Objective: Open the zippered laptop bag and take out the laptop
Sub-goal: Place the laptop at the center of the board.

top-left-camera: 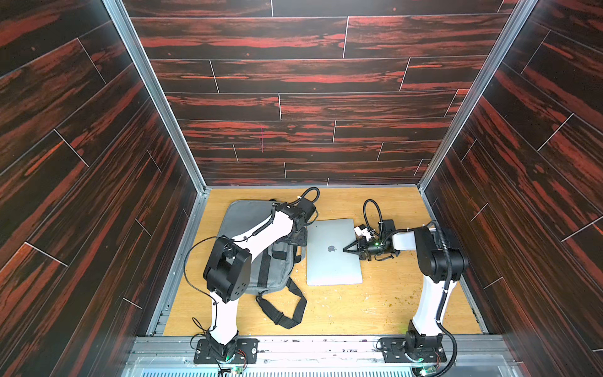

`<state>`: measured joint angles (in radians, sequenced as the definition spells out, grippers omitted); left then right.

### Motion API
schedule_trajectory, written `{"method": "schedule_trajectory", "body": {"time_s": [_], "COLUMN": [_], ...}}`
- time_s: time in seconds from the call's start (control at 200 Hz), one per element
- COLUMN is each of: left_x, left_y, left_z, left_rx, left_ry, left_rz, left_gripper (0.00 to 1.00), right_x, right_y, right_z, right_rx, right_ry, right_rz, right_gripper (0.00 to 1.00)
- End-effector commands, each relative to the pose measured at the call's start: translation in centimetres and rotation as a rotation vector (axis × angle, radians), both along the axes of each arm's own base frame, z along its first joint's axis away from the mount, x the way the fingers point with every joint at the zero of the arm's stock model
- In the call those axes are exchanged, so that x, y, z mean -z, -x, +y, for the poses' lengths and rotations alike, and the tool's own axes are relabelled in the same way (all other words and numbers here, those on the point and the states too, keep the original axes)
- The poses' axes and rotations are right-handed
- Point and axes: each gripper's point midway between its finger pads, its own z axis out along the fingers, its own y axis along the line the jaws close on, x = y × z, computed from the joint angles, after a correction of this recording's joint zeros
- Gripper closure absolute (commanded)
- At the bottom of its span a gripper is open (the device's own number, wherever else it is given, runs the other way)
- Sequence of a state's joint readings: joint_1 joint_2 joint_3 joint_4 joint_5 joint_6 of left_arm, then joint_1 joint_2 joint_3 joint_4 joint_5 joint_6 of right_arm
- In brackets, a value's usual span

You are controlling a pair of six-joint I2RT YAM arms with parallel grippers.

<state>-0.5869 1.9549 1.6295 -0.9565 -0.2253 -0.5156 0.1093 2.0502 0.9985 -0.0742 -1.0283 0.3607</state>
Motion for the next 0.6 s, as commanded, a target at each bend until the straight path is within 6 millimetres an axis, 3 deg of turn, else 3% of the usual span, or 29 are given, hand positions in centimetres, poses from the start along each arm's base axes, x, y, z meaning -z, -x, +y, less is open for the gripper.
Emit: {"method": "schedule_trajectory", "body": {"time_s": [0.0, 0.411, 0.596], "left_x": [-2.4, -3.6, -4.1], "left_y": [0.3, 0.4, 0.3], "left_z": [0.2, 0.4, 1.2], "left_rx": [0.005, 0.031, 0.031], "left_ry": [0.03, 0.056, 0.049], "left_rz": [-0.02, -0.032, -0.036], "left_gripper": [0.17, 0.12, 0.11], "right_x": [1.2, 1.3, 0.6], "right_y": [0.0, -0.5, -0.8], "right_z": [-0.2, -2.0, -3.8], "right_rx": [-0.005, 0.042, 0.072], "right_ry": [0.002, 0.075, 0.158], "right_rz": [0.007, -0.014, -0.031], "right_gripper": [0.69, 0.55, 0.48]}}
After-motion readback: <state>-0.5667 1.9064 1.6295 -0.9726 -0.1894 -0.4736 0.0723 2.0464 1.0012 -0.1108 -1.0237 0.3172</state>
